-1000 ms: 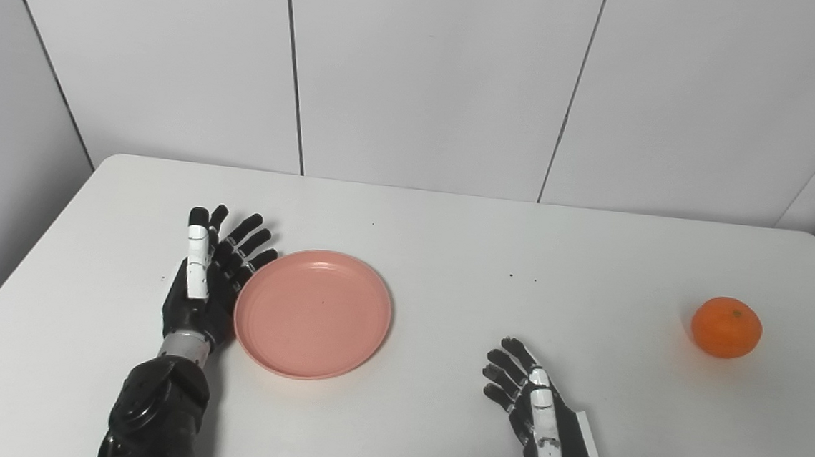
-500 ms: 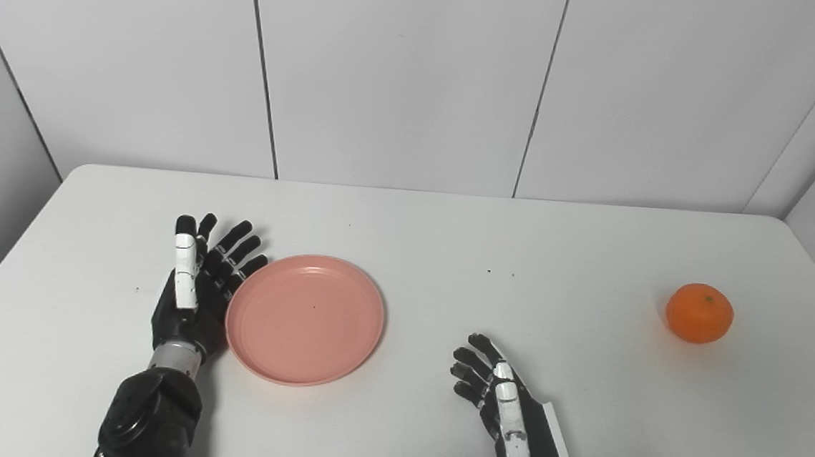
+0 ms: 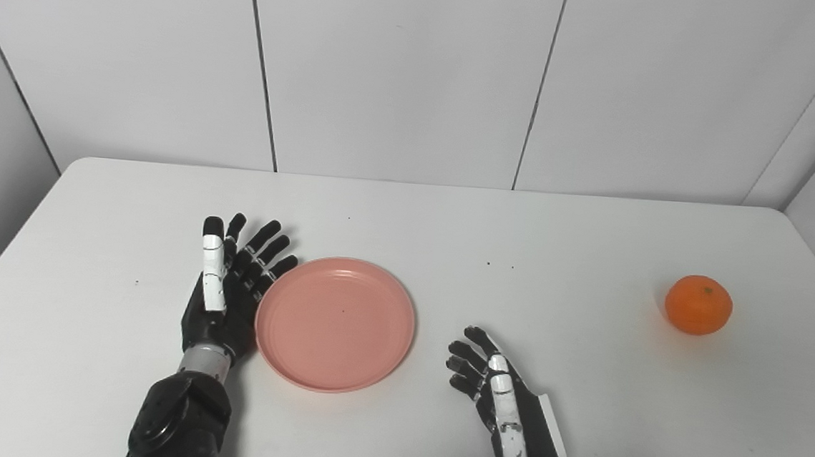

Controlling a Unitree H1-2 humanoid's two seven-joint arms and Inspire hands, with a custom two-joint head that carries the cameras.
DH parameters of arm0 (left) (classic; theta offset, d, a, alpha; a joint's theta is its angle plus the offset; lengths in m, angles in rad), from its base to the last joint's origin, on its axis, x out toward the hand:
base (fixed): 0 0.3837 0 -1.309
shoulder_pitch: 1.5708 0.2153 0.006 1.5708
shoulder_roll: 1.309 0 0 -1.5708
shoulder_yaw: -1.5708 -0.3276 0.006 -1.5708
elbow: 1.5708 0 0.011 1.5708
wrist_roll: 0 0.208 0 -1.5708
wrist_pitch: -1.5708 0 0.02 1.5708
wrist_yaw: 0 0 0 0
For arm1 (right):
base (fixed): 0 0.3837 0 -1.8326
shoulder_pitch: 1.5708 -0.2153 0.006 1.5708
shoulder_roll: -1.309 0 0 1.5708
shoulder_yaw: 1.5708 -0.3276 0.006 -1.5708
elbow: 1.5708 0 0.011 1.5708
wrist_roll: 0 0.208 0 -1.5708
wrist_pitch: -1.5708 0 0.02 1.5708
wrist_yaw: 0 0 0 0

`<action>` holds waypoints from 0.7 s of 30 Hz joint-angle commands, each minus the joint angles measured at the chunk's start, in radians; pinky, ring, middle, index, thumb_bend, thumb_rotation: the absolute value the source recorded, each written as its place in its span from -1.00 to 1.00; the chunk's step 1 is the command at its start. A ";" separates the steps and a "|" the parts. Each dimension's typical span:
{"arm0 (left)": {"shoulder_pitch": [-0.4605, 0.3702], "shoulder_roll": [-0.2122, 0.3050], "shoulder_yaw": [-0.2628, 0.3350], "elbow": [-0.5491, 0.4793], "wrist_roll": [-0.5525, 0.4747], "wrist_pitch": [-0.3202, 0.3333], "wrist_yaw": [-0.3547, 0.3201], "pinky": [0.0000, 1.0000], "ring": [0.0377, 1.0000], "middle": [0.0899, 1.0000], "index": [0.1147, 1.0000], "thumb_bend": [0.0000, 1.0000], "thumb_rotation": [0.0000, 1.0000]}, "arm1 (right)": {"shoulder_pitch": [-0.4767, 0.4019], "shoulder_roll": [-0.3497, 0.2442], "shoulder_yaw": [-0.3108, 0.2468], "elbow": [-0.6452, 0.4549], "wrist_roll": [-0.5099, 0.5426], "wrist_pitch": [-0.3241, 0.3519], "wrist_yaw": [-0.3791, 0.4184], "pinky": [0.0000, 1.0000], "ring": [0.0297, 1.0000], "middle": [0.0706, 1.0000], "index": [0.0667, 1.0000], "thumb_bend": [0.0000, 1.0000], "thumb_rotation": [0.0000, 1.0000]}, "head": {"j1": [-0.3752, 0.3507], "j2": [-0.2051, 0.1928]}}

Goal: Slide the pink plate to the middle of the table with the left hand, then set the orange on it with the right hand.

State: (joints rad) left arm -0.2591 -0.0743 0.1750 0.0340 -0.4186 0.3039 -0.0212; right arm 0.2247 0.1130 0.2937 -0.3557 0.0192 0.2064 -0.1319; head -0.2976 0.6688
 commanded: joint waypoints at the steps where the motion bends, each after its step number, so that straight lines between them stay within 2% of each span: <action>1: 0.028 -0.017 -0.009 0.017 -0.007 0.085 0.025 0.47 0.65 0.65 0.99 0.50 0.75 | 0.071 0.037 0.019 -0.010 0.002 0.022 0.011 0.61 0.61 0.58 0.68 0.60 0.94 | -0.001 -0.005; 2: 0.030 -0.020 -0.012 0.019 -0.007 0.086 0.023 0.46 0.64 0.65 0.98 0.50 0.75 | 0.071 0.037 0.020 -0.005 0.000 0.017 0.011 0.61 0.62 0.59 0.68 0.60 0.95 | -0.004 -0.023; 7: 0.037 -0.026 -0.027 0.027 0.003 0.082 0.015 0.49 0.64 0.65 1.00 0.52 0.77 | 0.071 0.040 0.026 0.014 -0.012 -0.012 0.006 0.59 0.63 0.60 0.68 0.59 0.92 | -0.013 -0.036; 9: 0.035 -0.029 -0.027 0.028 0.000 0.085 0.019 0.50 0.63 0.65 0.99 0.52 0.76 | 0.074 0.048 0.033 0.024 -0.086 -0.047 -0.038 0.65 0.69 0.66 0.65 0.52 0.91 | -0.016 -0.038; 10: 0.035 -0.031 -0.029 0.028 -0.001 0.085 0.020 0.50 0.63 0.65 0.99 0.52 0.75 | 0.079 0.061 0.031 0.034 -0.142 -0.086 -0.083 0.67 0.71 0.67 0.63 0.49 0.91 | -0.017 -0.040; 12: 0.034 -0.033 -0.032 0.028 -0.001 0.085 0.020 0.49 0.63 0.64 0.98 0.52 0.76 | 0.086 0.080 0.023 0.049 -0.208 -0.142 -0.138 0.93 0.89 0.85 0.73 0.42 0.98 | -0.017 -0.040; 13: 0.034 -0.033 -0.035 0.030 0.000 0.084 0.018 0.49 0.64 0.64 0.98 0.52 0.76 | 0.086 0.088 0.014 0.057 -0.226 -0.173 -0.162 0.97 0.92 0.88 0.75 0.40 0.99 | -0.017 -0.040; 16: 0.033 -0.034 -0.037 0.034 -0.002 0.087 0.018 0.49 0.64 0.64 0.98 0.52 0.75 | 0.083 0.097 0.001 0.074 -0.222 -0.231 -0.201 1.00 0.99 0.95 0.86 0.38 1.00 | -0.019 -0.042; 21: 0.036 -0.038 -0.036 0.040 -0.011 0.085 0.014 0.45 0.62 0.62 0.97 0.54 0.74 | 0.081 0.097 0.010 0.106 -0.214 -0.319 -0.234 0.93 0.91 0.94 0.85 0.36 1.00 | -0.035 -0.050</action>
State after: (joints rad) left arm -0.2562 -0.0975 0.1403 0.0362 -0.4186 0.3201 -0.0216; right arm 0.2270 0.1205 0.2790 -0.2504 -0.1813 -0.0292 -0.3487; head -0.3297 0.6213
